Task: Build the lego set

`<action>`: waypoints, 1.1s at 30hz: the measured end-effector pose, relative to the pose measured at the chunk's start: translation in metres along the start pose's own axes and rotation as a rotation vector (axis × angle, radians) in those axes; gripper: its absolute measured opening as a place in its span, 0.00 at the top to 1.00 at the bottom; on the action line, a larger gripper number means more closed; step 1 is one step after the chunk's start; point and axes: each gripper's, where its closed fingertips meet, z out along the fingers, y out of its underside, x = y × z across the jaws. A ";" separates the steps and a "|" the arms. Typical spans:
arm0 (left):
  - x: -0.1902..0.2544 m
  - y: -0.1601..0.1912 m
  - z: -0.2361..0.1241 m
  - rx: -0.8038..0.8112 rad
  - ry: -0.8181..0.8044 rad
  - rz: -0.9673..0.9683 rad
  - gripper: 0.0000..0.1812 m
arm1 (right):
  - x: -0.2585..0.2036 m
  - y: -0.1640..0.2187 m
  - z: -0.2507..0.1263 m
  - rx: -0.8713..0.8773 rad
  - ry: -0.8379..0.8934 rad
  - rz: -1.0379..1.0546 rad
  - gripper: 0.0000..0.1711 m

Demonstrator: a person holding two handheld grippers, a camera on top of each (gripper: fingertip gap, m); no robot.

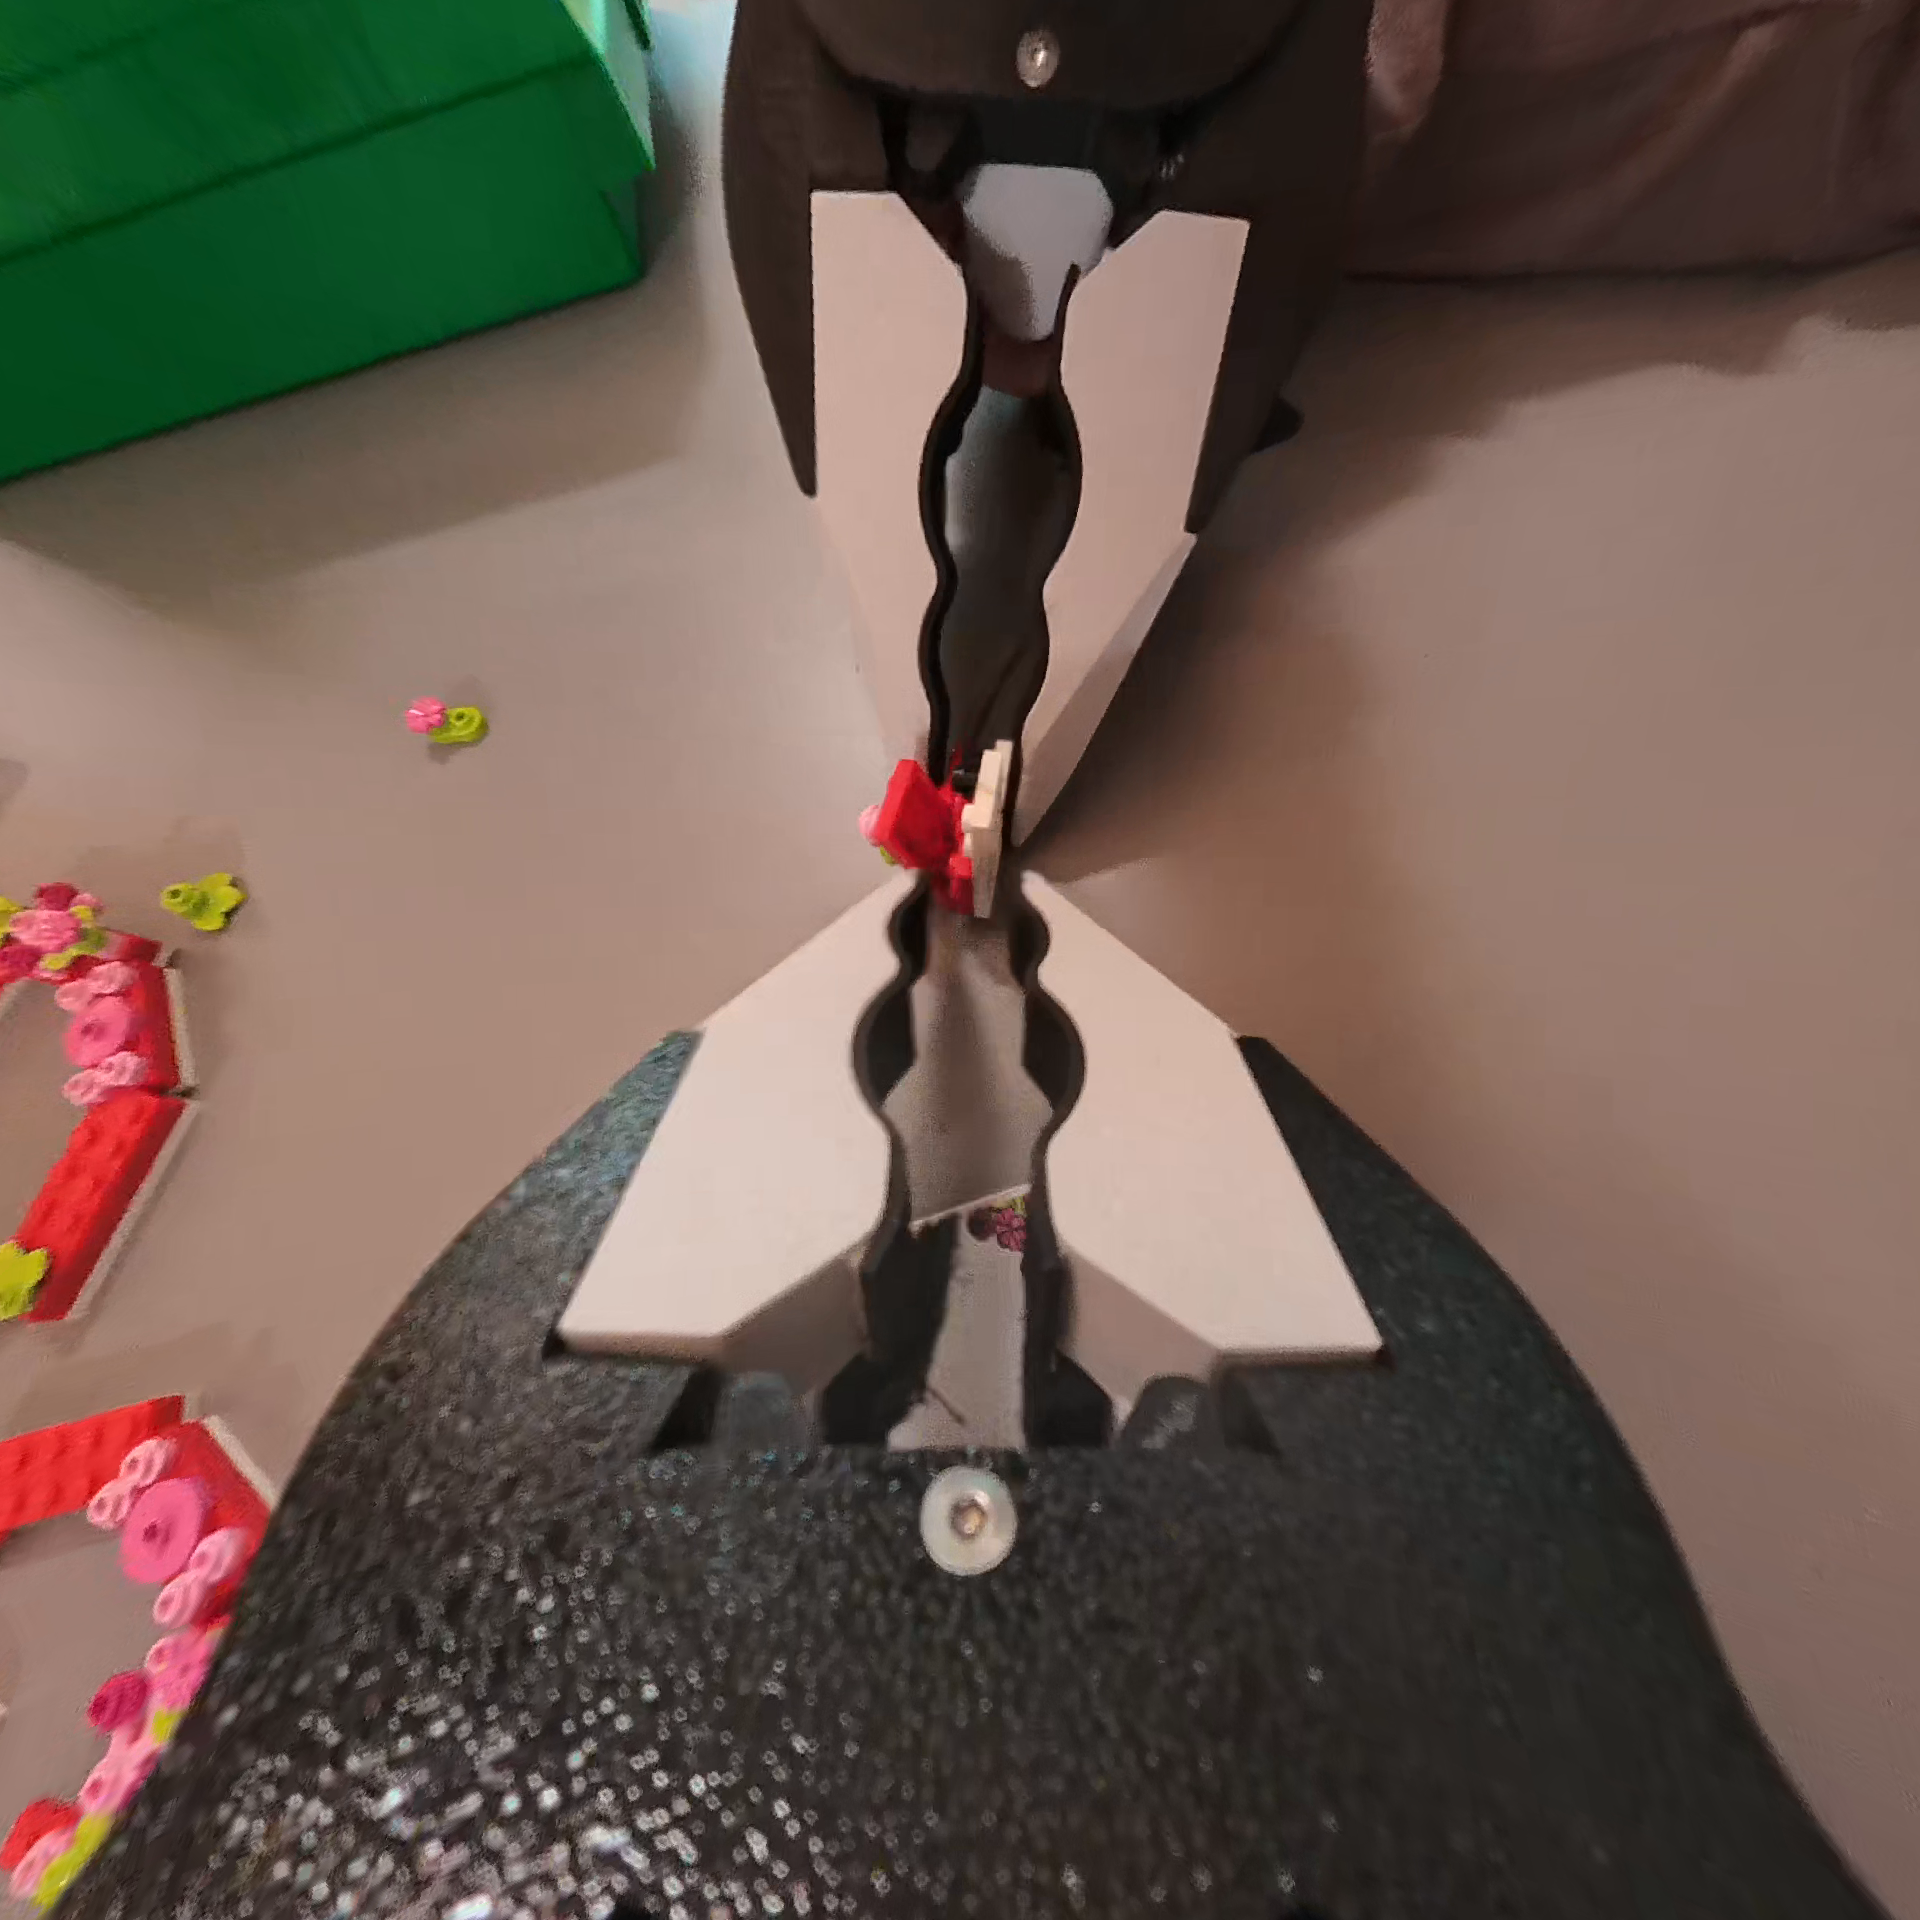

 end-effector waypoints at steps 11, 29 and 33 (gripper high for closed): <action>0.003 -0.003 0.002 0.074 0.016 0.012 0.82 | -0.009 -0.005 0.003 0.012 -0.015 -0.071 0.93; 0.010 0.016 -0.004 0.005 0.107 -0.118 0.88 | -0.013 -0.005 0.004 0.008 -0.059 -0.019 0.93; 0.016 0.016 -0.003 0.001 0.136 -0.112 0.93 | -0.013 -0.006 0.005 0.008 -0.059 -0.020 0.93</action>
